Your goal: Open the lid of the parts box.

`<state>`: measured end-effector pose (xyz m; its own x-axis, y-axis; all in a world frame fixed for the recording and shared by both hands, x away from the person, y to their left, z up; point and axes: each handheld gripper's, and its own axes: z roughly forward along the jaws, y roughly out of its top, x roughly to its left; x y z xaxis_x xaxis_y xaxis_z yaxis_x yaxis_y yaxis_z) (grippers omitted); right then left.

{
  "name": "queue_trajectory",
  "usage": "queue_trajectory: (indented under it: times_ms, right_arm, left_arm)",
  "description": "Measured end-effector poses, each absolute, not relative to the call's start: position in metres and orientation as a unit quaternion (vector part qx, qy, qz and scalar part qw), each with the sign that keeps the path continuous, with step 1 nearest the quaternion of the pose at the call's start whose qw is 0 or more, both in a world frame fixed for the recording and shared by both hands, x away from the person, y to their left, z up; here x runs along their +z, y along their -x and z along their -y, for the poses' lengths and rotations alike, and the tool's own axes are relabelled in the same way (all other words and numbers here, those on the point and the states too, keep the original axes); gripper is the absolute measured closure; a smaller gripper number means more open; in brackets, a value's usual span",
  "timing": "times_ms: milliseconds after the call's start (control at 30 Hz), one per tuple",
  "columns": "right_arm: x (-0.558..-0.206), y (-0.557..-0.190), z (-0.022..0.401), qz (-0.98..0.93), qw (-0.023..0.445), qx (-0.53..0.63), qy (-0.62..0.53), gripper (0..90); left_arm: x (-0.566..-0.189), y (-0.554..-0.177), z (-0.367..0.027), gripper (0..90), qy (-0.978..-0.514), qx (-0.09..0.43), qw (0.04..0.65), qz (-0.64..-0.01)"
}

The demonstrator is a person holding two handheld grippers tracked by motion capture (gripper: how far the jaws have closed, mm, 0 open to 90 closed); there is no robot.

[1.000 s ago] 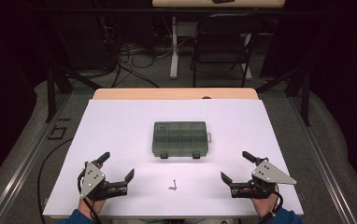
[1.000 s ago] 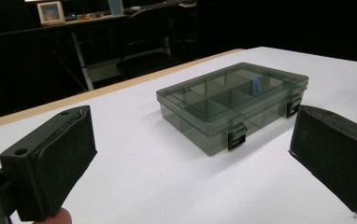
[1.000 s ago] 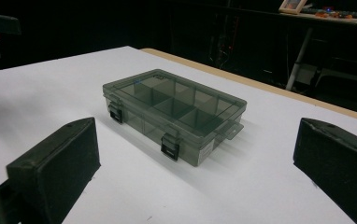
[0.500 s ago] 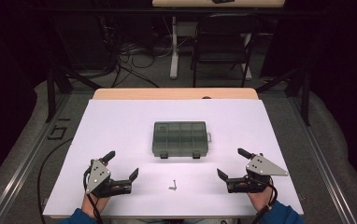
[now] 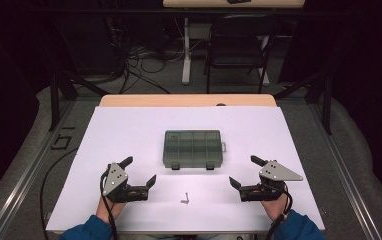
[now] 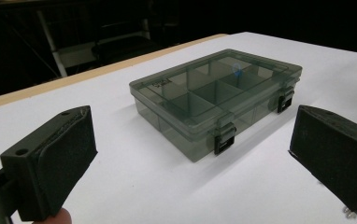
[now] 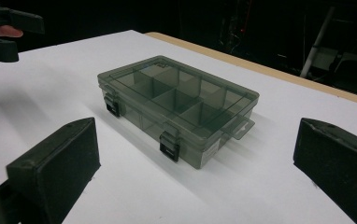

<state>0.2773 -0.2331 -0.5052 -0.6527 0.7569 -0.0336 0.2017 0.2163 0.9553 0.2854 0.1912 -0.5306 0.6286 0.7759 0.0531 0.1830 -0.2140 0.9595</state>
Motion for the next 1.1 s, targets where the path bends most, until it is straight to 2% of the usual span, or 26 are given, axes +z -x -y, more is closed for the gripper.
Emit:
queue_trajectory:
  times_ms: [1100]
  right_arm:
    - [-0.509, -0.3, 0.221, -0.749, 0.237, 0.527, -0.325, 0.0]
  left_arm:
    - [-0.535, -0.321, -0.173, 0.3, -0.744, 0.241, 0.534, -0.321]
